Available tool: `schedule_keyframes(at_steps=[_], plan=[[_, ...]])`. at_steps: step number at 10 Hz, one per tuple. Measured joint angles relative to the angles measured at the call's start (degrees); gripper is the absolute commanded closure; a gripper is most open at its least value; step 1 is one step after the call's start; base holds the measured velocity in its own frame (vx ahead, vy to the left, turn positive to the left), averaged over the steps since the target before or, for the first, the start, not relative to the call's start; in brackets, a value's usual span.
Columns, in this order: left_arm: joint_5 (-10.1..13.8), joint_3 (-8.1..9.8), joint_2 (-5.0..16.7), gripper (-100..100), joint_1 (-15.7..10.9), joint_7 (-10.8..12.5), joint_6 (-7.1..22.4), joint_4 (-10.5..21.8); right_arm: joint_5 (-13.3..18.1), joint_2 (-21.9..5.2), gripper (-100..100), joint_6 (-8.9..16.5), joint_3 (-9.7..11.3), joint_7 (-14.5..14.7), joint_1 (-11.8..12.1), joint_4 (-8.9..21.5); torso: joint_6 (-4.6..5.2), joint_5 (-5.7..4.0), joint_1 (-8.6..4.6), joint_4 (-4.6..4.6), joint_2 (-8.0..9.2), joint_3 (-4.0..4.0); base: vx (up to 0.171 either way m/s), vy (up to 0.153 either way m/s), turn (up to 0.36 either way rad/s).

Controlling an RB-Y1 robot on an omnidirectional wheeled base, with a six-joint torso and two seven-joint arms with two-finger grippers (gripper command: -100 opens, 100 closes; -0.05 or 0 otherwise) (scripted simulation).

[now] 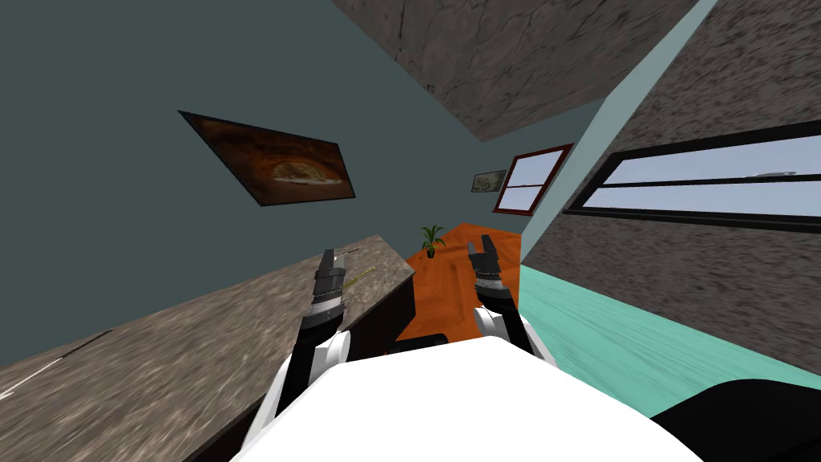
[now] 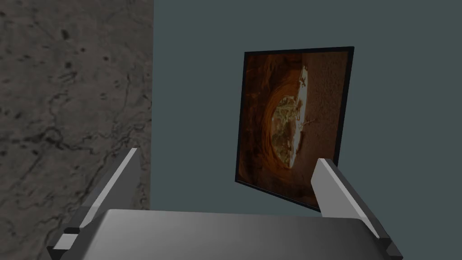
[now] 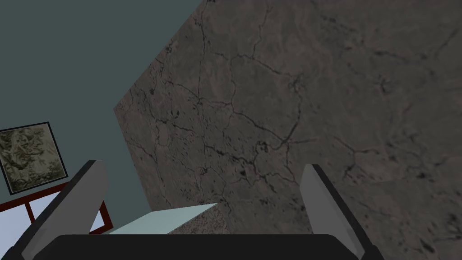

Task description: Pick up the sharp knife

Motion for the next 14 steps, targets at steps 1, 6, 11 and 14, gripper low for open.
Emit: schedule_keyframes(at_steps=[1,6,11,14], plan=[[0.12,0.08,1.3,-100,-0.21,0.22,0.39,0.21,0.0,0.0,0,0.0,0.0,0.0,-0.01,0.0,0.0,-0.02,-0.11,0.02,0.14,0.07,-0.078,-0.058,0.019],[1.28,0.67,7.24,-100,-3.55,3.46,7.21,2.55,0.0,0.01,0,0.0,0.01,0.0,-0.01,0.0,0.01,-0.04,-0.19,0.05,0.24,0.14,-0.069,-0.056,0.018],[2.81,1.84,9.11,-100,-7.44,7.31,14.34,5.71,0.0,0.0,0,0.0,0.0,0.0,0.0,0.0,0.0,-0.02,-0.1,0.02,0.07,0.04,-0.028,-0.026,0.013],[3.52,2.26,9.47,-100,-9.13,9.32,18.22,7.0,0.0,0.0,0,0.0,0.0,0.0,0.0,0.0,0.0,-0.02,-0.09,0.02,0.08,0.05,-0.028,-0.027,0.016]])
